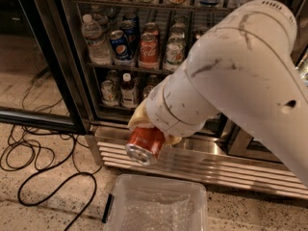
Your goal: Pick coke can from top shelf of fridge
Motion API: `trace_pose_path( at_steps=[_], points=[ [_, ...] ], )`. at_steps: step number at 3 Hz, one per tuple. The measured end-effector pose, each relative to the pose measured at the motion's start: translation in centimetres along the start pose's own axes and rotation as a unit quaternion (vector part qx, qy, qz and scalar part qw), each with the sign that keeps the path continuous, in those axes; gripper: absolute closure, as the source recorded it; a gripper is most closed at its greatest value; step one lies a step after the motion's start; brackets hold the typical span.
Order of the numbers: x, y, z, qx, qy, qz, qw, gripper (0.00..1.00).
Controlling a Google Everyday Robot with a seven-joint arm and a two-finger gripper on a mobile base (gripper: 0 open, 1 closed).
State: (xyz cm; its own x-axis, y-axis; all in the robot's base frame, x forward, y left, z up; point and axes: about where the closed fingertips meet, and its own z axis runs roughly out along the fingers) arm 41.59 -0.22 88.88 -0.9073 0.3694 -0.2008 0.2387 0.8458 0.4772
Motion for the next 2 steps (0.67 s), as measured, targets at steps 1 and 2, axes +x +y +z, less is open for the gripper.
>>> trace_pose_path(
  at_steps=[1, 2],
  points=[
    [-1.1, -2.6, -0.8, 0.002, -0.008, 0.028, 0.9996, 1.0],
    [-2.0, -4.7, -2.3, 0.002, -0.025, 0.051, 0.9984, 1.0]
  ],
)
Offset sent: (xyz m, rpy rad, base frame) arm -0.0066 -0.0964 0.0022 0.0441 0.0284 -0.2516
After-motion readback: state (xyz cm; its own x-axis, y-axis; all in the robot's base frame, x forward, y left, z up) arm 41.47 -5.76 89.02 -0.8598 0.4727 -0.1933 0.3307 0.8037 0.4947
